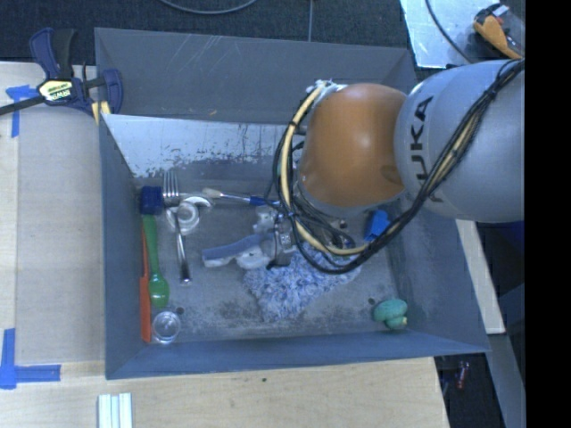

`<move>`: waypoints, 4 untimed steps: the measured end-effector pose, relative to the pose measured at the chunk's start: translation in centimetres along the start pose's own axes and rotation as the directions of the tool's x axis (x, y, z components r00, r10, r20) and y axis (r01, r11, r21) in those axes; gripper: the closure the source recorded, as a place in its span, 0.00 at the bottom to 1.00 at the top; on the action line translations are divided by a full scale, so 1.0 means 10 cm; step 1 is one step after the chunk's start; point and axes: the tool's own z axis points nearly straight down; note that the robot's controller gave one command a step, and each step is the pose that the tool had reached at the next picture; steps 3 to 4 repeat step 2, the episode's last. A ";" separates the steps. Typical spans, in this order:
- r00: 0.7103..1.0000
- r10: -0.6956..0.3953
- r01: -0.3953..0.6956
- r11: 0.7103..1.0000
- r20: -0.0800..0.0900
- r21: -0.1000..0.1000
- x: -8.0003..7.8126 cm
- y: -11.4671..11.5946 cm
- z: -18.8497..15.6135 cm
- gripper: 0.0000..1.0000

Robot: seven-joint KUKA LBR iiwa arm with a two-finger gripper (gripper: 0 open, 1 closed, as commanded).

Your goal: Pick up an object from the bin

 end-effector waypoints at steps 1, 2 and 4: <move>0.999 -0.049 0.049 0.999 0.004 0.000 -0.19 0.18 0.27 1.00; 0.999 -0.044 0.044 0.999 0.005 0.001 -0.05 0.20 0.45 1.00; 0.999 -0.044 0.044 0.999 0.005 0.001 -0.05 0.20 0.45 1.00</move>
Offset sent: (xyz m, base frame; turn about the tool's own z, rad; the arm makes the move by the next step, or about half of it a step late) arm -0.0312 0.0187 -0.0838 -0.1722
